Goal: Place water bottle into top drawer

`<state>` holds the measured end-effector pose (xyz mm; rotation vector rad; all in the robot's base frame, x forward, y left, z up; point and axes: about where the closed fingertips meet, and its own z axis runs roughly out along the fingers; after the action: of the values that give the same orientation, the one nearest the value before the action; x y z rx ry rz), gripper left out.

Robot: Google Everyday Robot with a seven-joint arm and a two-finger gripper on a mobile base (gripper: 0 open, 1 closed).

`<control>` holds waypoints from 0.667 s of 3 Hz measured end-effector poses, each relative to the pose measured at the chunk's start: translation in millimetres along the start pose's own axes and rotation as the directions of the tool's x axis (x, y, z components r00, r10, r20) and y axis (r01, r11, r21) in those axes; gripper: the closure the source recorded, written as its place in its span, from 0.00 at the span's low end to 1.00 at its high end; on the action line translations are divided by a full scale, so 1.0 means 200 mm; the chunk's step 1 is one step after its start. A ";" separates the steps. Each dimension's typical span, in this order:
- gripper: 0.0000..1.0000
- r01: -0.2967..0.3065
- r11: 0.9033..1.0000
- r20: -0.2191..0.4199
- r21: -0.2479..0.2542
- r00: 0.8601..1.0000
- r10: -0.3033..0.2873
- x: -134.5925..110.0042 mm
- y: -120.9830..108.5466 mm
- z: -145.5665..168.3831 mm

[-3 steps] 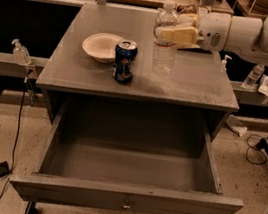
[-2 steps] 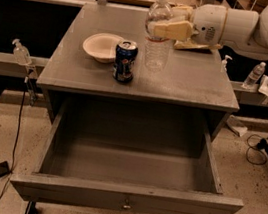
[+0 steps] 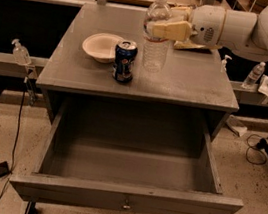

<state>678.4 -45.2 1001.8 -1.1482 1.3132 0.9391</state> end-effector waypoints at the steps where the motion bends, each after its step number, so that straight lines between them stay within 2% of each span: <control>1: 1.00 0.035 0.999 0.097 0.021 0.995 -0.037 -0.12 0.21 -0.11; 2: 1.00 0.102 0.994 0.154 0.035 0.982 -0.106 -0.27 0.53 -0.18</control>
Offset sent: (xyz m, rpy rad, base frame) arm -0.2234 -0.0054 -0.0132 0.1202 -0.0696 0.0207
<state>564.4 -52.1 1048.1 -1.0895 1.1260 0.9128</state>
